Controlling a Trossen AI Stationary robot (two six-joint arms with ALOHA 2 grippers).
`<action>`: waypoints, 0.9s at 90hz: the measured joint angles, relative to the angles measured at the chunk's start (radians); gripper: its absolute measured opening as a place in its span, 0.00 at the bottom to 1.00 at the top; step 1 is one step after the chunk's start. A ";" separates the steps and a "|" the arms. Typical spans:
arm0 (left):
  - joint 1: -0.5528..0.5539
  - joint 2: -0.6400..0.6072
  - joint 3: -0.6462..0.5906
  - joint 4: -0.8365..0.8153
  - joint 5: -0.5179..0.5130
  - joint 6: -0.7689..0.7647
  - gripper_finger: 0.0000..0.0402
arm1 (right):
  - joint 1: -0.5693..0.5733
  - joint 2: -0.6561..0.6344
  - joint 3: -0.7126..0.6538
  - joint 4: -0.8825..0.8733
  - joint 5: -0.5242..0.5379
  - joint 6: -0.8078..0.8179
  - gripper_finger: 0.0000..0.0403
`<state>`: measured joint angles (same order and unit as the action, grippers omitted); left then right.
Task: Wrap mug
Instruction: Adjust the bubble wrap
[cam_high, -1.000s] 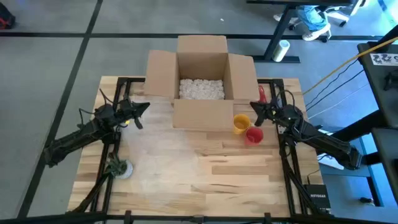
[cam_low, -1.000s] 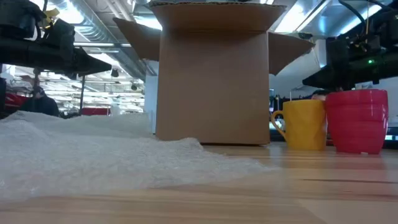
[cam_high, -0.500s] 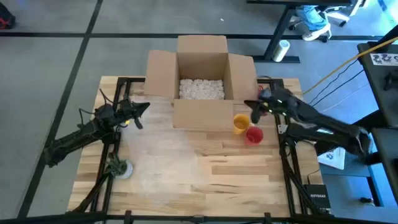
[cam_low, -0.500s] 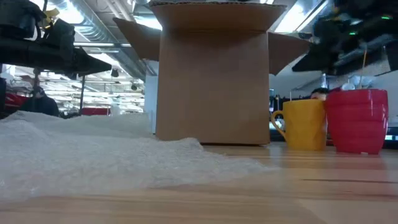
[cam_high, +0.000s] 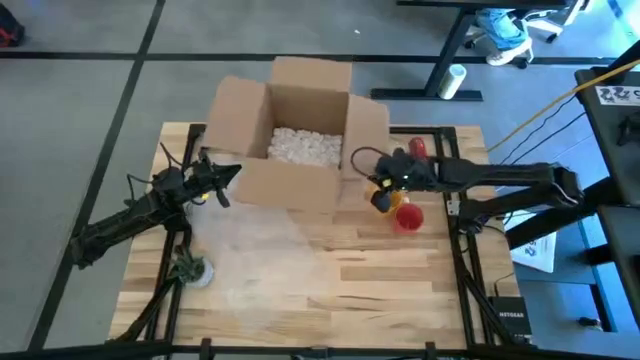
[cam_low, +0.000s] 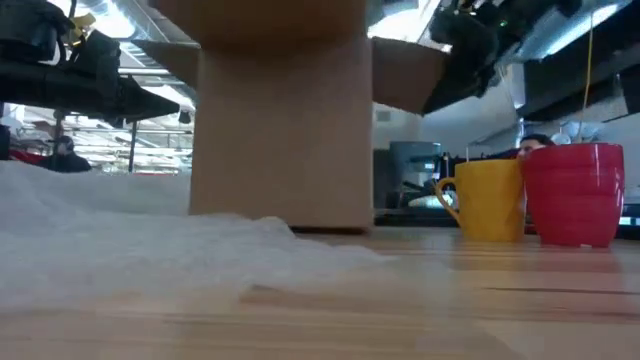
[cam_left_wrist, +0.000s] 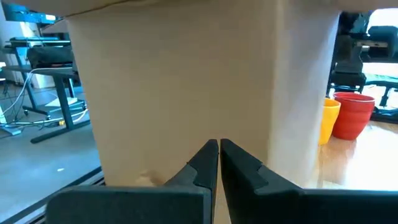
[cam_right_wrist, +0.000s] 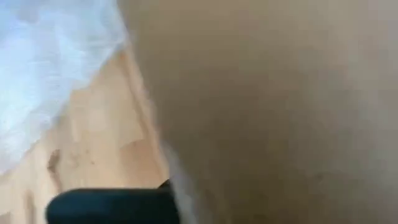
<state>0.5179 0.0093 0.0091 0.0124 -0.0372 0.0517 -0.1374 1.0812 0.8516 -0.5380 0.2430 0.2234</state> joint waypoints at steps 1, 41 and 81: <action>0.000 0.000 0.000 0.000 0.000 0.000 0.00 | 0.000 -0.009 0.000 -0.009 0.002 0.007 0.00; 0.000 0.000 0.000 0.000 0.000 0.000 0.00 | 0.001 -0.389 -0.066 -0.334 -0.032 0.234 0.00; 0.000 0.000 0.000 0.000 0.000 0.000 0.00 | 0.074 -0.519 -0.296 -0.104 -0.211 0.352 0.00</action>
<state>0.5179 0.0093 0.0090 0.0126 -0.0372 0.0517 -0.0634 0.5618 0.5560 -0.6415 0.0323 0.5752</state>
